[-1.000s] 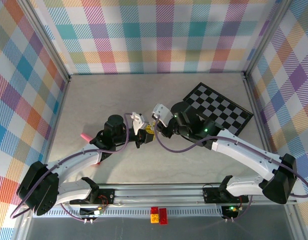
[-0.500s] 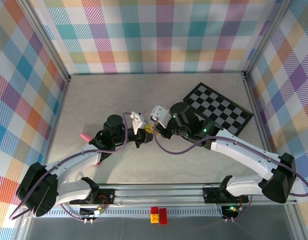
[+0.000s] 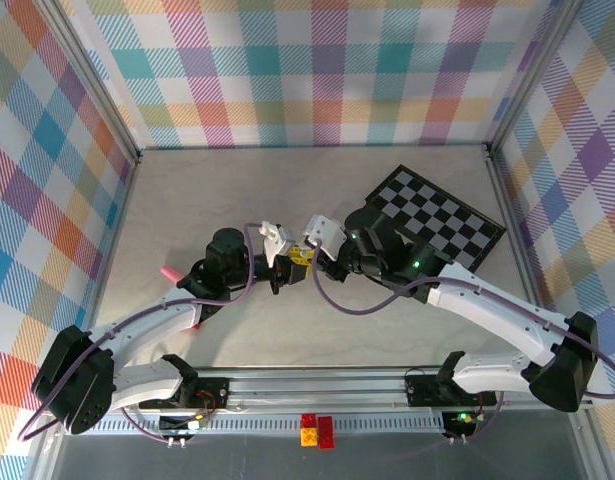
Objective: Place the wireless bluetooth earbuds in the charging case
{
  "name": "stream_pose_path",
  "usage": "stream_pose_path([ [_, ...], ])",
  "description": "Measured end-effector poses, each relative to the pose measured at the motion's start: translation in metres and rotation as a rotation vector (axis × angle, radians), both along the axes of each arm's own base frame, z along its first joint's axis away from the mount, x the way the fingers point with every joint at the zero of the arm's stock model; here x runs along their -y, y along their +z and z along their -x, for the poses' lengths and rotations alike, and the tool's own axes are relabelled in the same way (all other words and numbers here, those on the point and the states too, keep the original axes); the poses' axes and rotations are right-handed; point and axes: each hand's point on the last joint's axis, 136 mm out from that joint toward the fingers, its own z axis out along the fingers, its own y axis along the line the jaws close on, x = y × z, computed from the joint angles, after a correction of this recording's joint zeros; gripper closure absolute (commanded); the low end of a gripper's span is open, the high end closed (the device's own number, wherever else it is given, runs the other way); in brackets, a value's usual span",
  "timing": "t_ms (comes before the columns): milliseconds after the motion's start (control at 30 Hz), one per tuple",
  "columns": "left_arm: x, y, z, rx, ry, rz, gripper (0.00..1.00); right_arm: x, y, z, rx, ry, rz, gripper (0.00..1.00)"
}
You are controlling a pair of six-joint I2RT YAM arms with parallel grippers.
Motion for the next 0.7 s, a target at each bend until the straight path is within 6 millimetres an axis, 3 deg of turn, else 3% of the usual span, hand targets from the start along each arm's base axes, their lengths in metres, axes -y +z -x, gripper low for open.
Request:
stream_pose_path([
  [167, 0.001, 0.005, -0.001, 0.01, 0.0, 0.007, 1.0, -0.002, 0.001, 0.007, -0.014, 0.033, -0.01, 0.75],
  [300, 0.001, 0.005, -0.001, 0.008, -0.002, 0.006, 1.0, -0.003, 0.0, 0.008, -0.019, 0.041, -0.01, 0.66],
  [533, -0.001, 0.005, 0.0, 0.012, 0.004, -0.001, 1.0, 0.0, 0.003, 0.008, -0.008, 0.029, -0.029, 0.6],
  [700, -0.002, 0.008, -0.002, 0.048, 0.012, -0.005, 1.0, 0.014, 0.016, 0.008, -0.055, -0.005, -0.125, 0.38],
])
